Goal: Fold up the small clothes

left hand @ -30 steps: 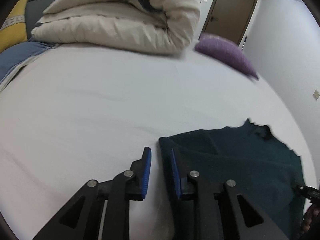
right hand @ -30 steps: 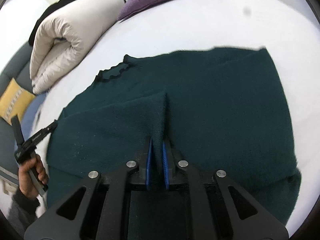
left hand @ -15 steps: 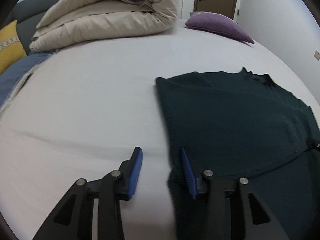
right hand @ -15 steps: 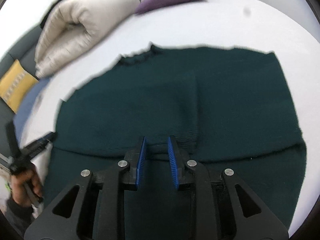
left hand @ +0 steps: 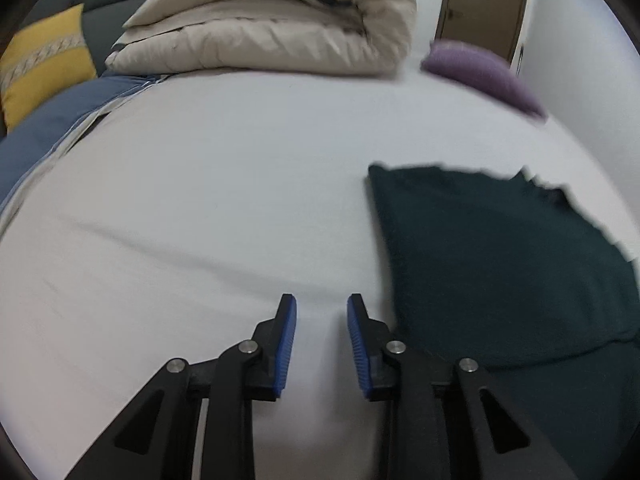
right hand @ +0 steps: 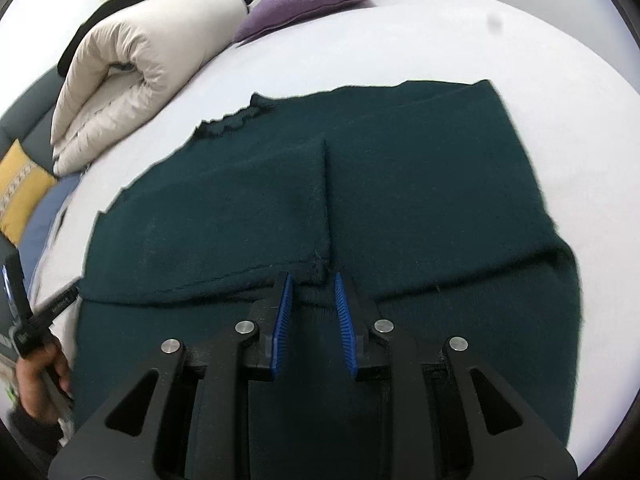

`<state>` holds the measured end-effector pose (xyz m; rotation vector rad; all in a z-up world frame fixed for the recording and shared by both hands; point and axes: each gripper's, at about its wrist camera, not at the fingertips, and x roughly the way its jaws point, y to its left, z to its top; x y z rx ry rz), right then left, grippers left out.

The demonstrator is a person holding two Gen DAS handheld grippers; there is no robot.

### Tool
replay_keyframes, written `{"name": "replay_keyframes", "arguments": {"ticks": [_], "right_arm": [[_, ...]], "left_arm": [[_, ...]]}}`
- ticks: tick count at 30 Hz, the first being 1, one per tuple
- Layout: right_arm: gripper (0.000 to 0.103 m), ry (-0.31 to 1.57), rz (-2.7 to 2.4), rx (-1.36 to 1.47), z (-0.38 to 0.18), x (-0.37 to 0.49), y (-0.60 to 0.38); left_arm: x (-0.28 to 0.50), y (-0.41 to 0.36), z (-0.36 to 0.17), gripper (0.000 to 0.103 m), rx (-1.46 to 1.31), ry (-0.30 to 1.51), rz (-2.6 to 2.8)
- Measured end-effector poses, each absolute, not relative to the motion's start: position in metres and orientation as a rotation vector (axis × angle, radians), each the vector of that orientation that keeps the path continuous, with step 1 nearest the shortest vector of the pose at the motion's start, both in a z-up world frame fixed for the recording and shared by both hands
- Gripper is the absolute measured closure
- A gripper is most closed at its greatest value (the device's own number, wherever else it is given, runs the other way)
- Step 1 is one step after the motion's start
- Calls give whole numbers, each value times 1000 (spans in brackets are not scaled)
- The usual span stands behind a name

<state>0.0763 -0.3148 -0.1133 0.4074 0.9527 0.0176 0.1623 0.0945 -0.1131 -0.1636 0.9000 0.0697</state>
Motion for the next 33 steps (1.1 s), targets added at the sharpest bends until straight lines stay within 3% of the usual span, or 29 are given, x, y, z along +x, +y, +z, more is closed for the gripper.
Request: {"name": "replay_keyframes", "arguments": {"ticks": [1, 3, 5, 6, 7, 8, 18, 28, 33], "right_arm": [[81, 920, 31, 434, -102, 64, -318], [77, 862, 60, 444, -82, 35, -322], [62, 826, 103, 450, -67, -1, -328], [46, 797, 111, 446, -60, -23, -332], [34, 771, 114, 437, -55, -41, -335], [31, 758, 109, 427, -52, -58, -338], [31, 893, 83, 582, -92, -229, -405], [35, 1000, 147, 762, -140, -279, -429], [42, 1032, 172, 789, -145, -277, -426]], "left_arm": [[150, 97, -104, 65, -177, 881, 47], [120, 101, -88, 47, -204, 864, -27], [91, 105, -78, 33, -257, 859, -106], [75, 107, -74, 26, -285, 860, -149], [57, 110, -72, 25, -316, 867, -193], [41, 112, -72, 25, -350, 881, -226], [-72, 136, -119, 26, -602, 1107, -345], [-84, 132, -134, 28, -678, 1231, -457], [-85, 128, -137, 35, -691, 1268, -495]]}}
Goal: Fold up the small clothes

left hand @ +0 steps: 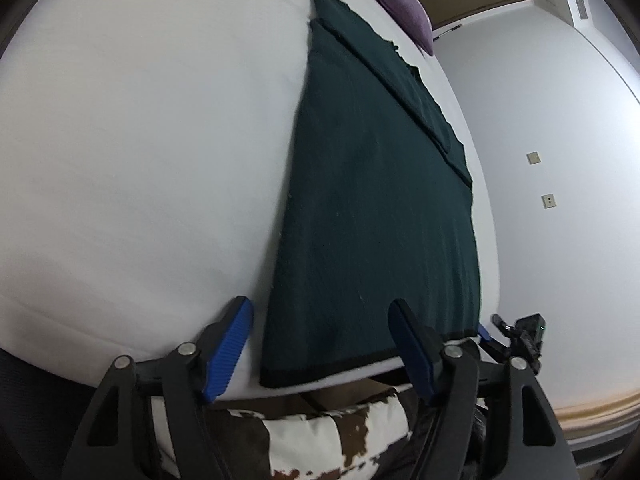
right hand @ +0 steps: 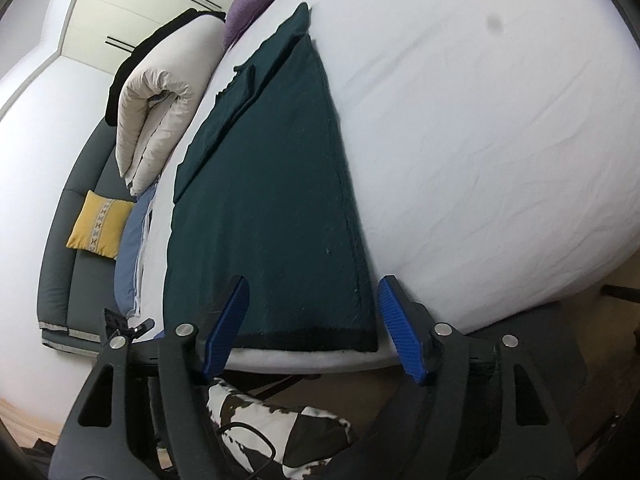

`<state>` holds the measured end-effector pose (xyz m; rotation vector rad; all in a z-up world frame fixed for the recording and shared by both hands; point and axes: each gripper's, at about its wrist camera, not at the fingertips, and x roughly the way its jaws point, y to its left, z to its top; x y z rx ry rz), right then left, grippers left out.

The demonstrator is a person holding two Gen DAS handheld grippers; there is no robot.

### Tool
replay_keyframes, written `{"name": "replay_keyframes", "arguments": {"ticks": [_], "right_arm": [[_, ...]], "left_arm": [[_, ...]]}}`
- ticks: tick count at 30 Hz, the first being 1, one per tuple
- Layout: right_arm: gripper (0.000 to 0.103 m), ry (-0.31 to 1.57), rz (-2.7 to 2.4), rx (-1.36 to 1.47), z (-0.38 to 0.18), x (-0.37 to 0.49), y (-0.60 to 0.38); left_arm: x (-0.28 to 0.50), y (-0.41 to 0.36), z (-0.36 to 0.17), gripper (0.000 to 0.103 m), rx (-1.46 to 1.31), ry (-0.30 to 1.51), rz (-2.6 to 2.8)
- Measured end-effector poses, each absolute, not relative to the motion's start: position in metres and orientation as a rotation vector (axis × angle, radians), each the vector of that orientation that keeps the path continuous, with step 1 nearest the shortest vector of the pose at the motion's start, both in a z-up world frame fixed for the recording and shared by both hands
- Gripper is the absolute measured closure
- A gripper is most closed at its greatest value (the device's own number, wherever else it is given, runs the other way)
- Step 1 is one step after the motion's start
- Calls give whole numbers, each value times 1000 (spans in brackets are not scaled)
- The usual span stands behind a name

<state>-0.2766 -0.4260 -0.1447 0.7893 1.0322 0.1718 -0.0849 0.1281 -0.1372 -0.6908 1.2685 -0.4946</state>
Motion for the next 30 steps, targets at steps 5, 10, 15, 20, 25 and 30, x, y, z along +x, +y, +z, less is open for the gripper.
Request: {"name": "replay_keyframes", "arguments": {"ticks": [5, 10, 15, 20, 25, 30], "right_arm": [[50, 1054, 168, 825, -147, -278, -429], [59, 1090, 151, 818, -146, -272, -426], [68, 1103, 149, 822, -147, -271, -426], [83, 1128, 155, 804, -148, -274, -422], [97, 1091, 140, 790, -139, -280, -424], [98, 1001, 190, 779, -100, -277, -415]], "left_arm": [[-93, 131, -139, 44, -715, 1274, -510], [-97, 126, -138, 57, -677, 1282, -512], [-100, 126, -146, 96, -683, 1299, -498], [-106, 128, -142, 97, -699, 1269, -490], [-109, 130, -125, 97, -746, 1212, -501], [-105, 139, -91, 97, -862, 1106, -551]]}}
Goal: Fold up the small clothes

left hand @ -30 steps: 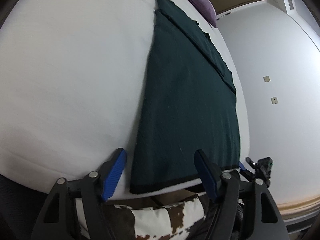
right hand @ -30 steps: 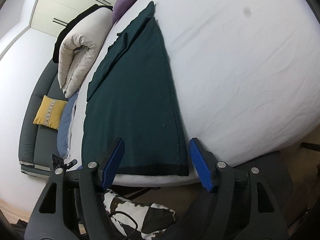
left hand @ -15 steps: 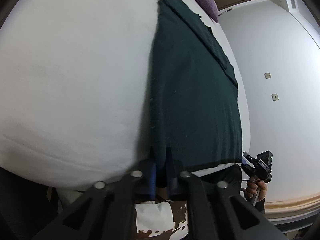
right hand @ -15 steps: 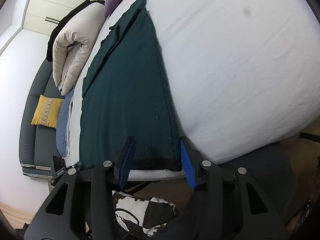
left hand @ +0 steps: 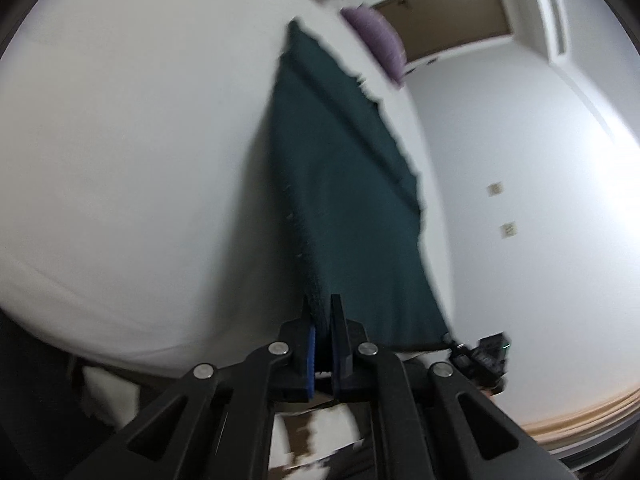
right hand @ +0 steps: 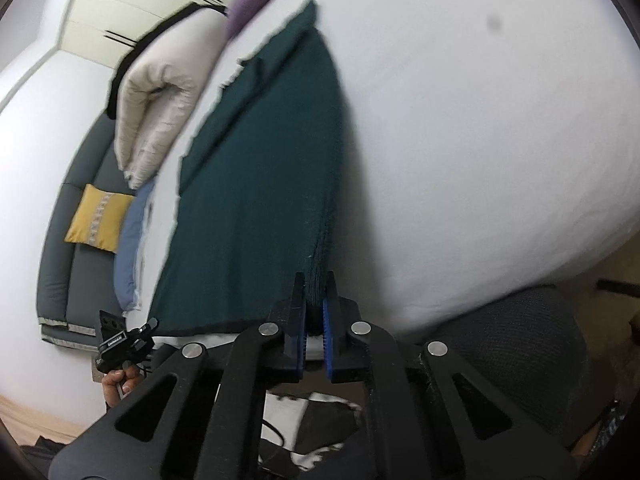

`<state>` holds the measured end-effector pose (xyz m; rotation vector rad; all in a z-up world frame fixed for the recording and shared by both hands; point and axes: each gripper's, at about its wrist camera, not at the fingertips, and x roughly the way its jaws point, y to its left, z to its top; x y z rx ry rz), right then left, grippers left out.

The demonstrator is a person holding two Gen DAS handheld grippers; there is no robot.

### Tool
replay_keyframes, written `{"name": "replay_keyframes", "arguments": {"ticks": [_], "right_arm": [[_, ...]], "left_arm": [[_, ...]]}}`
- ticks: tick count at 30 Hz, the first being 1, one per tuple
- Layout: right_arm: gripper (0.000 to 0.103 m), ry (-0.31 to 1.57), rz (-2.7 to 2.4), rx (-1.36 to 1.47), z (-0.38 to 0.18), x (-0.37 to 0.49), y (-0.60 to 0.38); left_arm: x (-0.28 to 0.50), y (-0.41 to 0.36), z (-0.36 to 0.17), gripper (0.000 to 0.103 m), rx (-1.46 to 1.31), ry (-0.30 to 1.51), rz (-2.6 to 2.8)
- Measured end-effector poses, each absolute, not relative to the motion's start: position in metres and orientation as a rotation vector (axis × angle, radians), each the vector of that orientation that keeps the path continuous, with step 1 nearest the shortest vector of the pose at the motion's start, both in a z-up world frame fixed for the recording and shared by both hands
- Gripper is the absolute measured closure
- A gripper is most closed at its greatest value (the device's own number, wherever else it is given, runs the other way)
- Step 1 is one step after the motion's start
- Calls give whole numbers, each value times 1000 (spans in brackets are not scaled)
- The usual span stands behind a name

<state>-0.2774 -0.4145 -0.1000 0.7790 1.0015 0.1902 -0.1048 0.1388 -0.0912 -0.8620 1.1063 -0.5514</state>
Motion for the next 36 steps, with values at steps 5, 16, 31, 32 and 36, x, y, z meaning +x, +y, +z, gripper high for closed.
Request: {"name": "replay_keyframes", "arguments": {"ticks": [5, 16, 31, 32, 36], "right_arm": [[98, 907, 243, 783, -56, -253, -409], [98, 749, 260, 830, 9, -122, -413], [98, 741, 75, 803, -20, 102, -430], [98, 749, 59, 799, -26, 115, -430], [98, 773, 1, 781, -51, 158, -431]], "left_arm": [[-80, 149, -49, 97, -947, 974, -588], [36, 145, -18, 97, -1053, 839, -569], [233, 121, -53, 97, -1005, 864, -420], [243, 119, -58, 97, -1003, 873, -411], [281, 112, -80, 97, -977, 906, -368]]}}
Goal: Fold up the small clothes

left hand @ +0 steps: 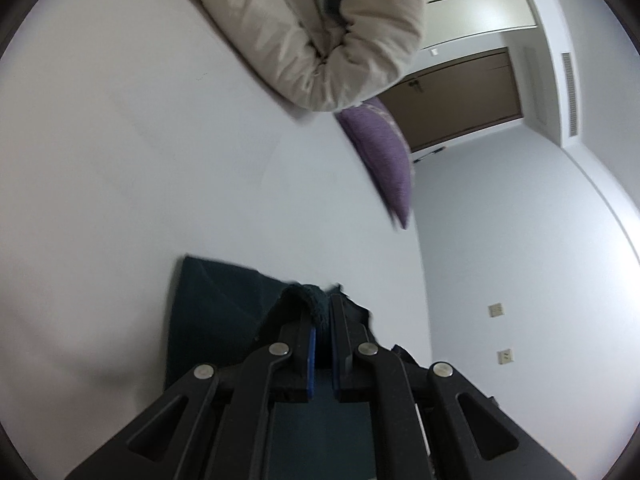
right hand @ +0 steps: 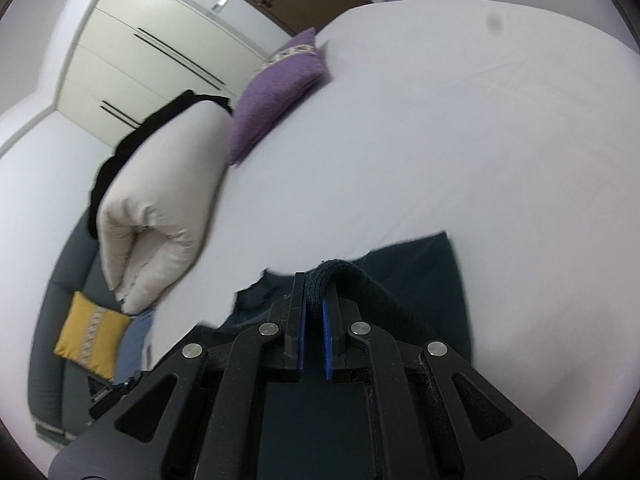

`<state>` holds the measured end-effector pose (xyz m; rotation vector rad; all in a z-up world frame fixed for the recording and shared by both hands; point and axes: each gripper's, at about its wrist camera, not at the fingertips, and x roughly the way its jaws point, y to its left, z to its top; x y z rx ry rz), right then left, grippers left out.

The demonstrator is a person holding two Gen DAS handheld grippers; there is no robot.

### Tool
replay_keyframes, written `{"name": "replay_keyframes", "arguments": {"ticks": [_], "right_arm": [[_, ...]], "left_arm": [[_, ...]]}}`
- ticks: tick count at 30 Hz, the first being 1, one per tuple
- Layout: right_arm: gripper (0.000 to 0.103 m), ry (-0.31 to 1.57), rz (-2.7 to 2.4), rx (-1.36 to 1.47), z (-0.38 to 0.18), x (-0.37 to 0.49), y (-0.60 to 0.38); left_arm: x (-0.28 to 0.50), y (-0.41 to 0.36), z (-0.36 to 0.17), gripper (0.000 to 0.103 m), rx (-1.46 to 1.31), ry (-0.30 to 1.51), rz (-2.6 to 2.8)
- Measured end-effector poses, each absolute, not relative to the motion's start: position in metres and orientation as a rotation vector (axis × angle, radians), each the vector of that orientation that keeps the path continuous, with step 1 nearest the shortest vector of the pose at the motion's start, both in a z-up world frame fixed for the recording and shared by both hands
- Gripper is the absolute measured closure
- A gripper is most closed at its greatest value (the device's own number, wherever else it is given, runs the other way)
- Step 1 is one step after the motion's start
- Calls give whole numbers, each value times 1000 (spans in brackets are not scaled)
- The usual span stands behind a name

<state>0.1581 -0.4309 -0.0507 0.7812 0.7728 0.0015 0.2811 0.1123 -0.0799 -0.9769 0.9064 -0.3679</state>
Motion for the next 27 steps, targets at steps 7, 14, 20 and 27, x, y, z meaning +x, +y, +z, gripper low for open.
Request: {"name": "replay_keyframes", "arguments": {"ticks": [7, 14, 20, 27], "right_arm": [[97, 826, -111, 769, -95, 213, -439], [93, 884, -133, 756, -131, 245, -445], [44, 837, -115, 704, -110, 237, -438], [45, 820, -51, 572, -78, 223, -400]], "left_arm": [[316, 106, -115, 96, -926, 962, -308], [322, 107, -143, 88, -925, 1038, -284], [310, 128, -109, 32, -888, 922, -187], [276, 76, -62, 32, -643, 853, -293]]}}
